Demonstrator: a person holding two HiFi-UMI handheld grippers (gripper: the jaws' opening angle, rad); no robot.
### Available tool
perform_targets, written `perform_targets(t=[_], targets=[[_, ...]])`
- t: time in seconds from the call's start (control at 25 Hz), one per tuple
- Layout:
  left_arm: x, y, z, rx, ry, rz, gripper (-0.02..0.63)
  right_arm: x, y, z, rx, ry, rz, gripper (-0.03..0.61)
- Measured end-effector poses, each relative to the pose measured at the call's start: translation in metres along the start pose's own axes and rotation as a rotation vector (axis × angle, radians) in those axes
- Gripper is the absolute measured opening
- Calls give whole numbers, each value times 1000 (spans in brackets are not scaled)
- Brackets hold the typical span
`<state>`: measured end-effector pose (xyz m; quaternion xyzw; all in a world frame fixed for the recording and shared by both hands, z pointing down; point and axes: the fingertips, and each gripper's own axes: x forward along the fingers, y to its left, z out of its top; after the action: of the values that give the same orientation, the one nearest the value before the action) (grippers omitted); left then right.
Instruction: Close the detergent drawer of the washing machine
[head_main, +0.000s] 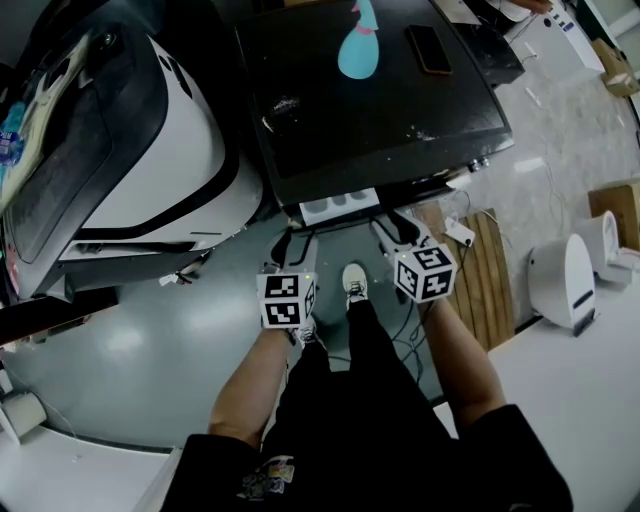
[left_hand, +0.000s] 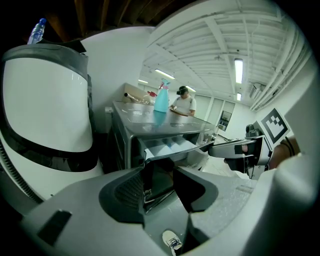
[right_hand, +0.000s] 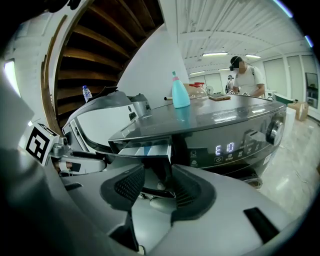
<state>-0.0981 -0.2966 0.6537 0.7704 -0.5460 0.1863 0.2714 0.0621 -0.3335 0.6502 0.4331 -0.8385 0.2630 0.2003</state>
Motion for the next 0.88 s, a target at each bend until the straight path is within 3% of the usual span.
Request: perform_targets(t=[0.88], targets=[[23, 28, 23, -117, -39, 158, 178, 35, -10, 25, 54, 17, -84, 175]])
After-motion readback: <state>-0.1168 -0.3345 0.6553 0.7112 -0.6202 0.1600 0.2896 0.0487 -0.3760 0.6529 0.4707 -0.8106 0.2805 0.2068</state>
